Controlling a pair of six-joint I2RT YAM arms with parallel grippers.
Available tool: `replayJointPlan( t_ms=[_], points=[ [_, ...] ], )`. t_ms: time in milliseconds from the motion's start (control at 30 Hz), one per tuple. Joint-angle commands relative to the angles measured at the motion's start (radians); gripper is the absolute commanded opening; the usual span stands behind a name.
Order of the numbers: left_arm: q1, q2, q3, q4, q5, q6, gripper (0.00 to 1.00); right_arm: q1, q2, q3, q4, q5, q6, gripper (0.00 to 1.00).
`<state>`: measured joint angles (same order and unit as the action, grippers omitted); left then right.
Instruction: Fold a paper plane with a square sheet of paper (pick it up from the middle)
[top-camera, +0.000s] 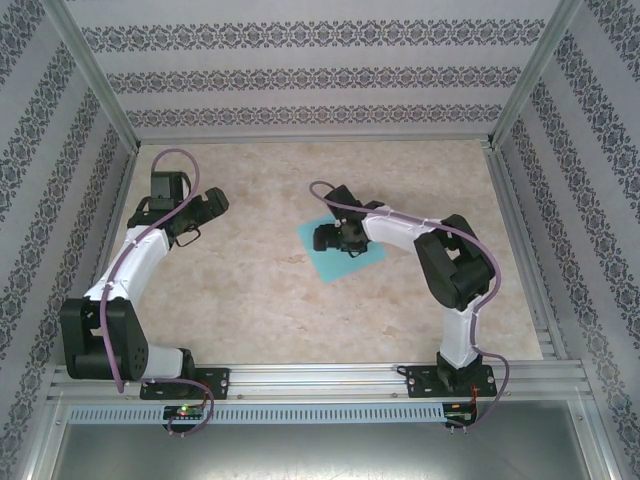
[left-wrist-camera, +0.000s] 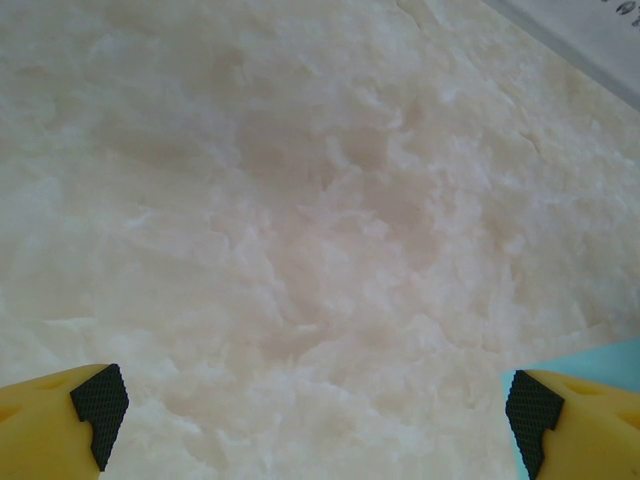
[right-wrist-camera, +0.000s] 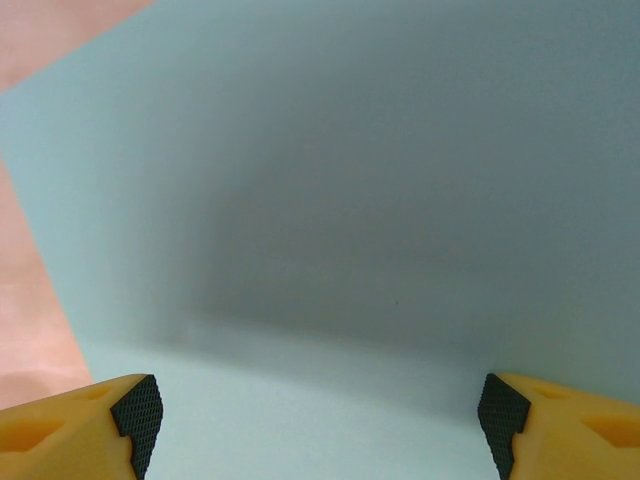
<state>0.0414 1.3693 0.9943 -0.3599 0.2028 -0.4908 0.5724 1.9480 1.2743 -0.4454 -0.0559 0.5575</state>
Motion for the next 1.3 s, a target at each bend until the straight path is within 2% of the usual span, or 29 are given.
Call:
replayJointPlan(
  t_ms=[0,133,233,400,600,867,1167,1267],
  points=[
    [0.01,0.014,-0.017,-0.025,0.042,-0.025,1.0,0.002,-0.031,0.057,-0.167,0.009,-0.129,0.87],
    [0.008,0.009,-0.038,-0.008,0.091,-0.034,1.0,0.003,-0.013,0.193,-0.31,0.047,-0.301,0.98],
    [0.008,0.01,-0.05,-0.004,0.113,-0.033,1.0,-0.006,0.01,0.217,-0.321,0.093,-0.349,0.98],
    [0.002,0.034,-0.057,0.017,0.174,-0.037,1.0,-0.028,0.086,0.293,-0.356,0.07,-0.408,0.98],
    [-0.005,0.076,-0.046,0.019,0.204,-0.034,1.0,-0.045,0.161,0.358,-0.385,0.049,-0.421,0.96],
    [-0.012,0.116,-0.04,0.03,0.218,-0.049,1.0,-0.057,0.21,0.348,-0.393,0.054,-0.403,0.94],
    [-0.054,0.148,-0.1,0.148,0.276,-0.131,1.0,-0.065,0.27,0.298,-0.366,0.076,-0.369,0.9],
    [-0.075,0.161,-0.136,0.224,0.327,-0.19,1.0,-0.066,0.28,0.293,-0.365,0.088,-0.36,0.88]
  ],
)
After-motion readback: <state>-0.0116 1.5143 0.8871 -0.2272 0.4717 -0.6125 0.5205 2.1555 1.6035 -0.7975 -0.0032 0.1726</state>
